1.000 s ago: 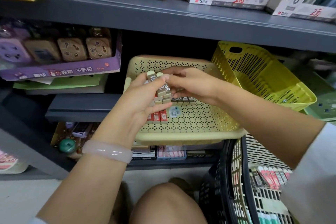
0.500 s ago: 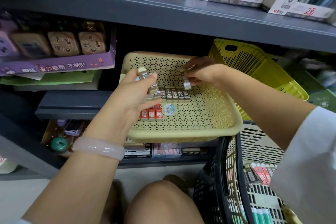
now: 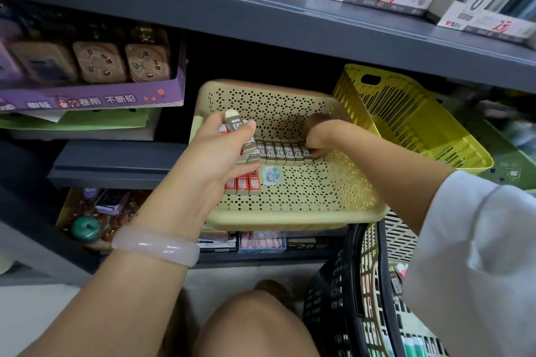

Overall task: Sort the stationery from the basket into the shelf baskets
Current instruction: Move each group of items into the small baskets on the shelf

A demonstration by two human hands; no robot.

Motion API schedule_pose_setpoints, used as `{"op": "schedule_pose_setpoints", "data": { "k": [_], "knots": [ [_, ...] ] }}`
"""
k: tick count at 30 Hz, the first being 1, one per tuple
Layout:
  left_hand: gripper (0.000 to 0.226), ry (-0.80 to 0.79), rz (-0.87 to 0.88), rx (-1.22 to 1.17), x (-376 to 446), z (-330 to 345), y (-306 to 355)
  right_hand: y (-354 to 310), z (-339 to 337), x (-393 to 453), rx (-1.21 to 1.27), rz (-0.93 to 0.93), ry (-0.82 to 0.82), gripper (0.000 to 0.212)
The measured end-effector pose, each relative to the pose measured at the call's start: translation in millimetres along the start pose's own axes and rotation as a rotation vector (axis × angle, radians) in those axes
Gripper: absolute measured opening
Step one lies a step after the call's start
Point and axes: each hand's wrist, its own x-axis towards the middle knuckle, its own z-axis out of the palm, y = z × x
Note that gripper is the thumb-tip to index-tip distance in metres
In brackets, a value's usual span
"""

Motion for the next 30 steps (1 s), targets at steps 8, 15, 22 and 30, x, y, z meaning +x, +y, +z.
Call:
{"op": "schedule_pose_setpoints", "data": {
  "k": [8,15,22,30],
  "knots": [
    [0.022,0.005,-0.003,0.001,0,0,1,-1,0,-4,-0.005,0.013,-0.022,0.038],
    [0.013,-0.009,-0.015,-0.018,1,-1,1,-1,-7,-17,-0.038,-0.101,0.220,0.036],
    [0.027,-0.051,-0.053,-0.054,-1,4,4,-20,2,-68,0.678,-0.643,-0.363,0.015],
    [0.015,0.013,-0.047,-0.064,1,1,3,-4,-19,-45,0.699,-0.539,0.012,0.009]
  ]
}}
